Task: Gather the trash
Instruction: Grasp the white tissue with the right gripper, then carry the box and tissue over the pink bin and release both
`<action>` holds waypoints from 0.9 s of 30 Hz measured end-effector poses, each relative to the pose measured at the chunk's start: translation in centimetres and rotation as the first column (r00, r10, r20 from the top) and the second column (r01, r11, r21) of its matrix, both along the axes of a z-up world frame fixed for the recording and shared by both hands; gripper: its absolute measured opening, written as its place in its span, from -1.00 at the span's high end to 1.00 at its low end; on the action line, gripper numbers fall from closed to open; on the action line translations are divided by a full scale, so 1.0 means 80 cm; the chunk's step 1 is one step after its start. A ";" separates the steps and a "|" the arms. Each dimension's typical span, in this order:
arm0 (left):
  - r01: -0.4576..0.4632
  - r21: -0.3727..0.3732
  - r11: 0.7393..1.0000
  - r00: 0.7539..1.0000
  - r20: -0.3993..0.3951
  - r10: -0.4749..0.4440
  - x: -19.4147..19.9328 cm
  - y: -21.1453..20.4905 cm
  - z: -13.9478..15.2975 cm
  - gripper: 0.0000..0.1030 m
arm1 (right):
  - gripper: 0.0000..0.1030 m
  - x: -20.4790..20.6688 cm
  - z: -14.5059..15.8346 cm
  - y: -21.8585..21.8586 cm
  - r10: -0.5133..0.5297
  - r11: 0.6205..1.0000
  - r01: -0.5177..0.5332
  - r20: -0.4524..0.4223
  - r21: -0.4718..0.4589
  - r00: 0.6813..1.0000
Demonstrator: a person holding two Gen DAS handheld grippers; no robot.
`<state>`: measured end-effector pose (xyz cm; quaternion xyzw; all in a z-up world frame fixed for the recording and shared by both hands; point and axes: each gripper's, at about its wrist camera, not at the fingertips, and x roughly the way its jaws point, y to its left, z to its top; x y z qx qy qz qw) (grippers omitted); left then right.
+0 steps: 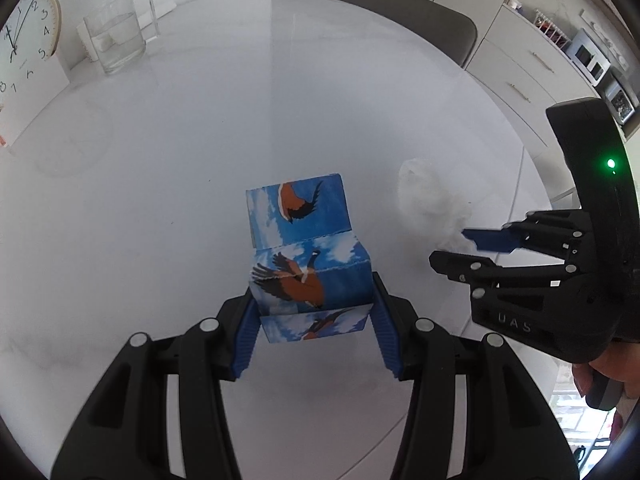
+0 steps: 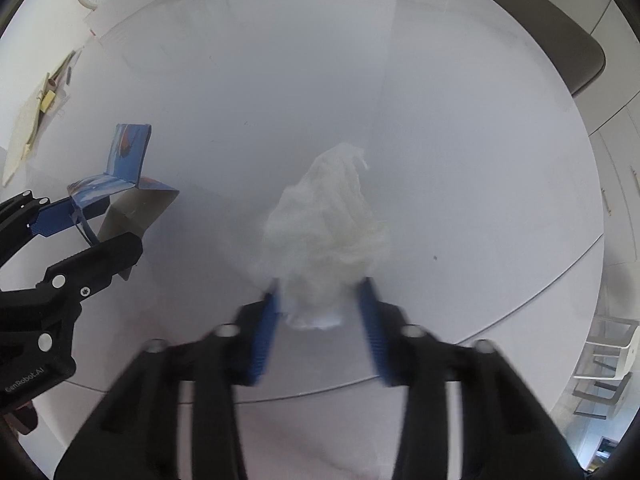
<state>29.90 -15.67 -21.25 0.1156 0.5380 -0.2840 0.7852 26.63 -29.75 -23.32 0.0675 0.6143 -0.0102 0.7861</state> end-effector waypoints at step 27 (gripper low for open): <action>0.103 -0.016 0.995 0.994 0.050 -0.102 -0.385 -0.047 0.087 0.05 | 0.52 -0.430 0.093 -0.034 -0.062 0.998 0.063 0.139 -0.001 0.988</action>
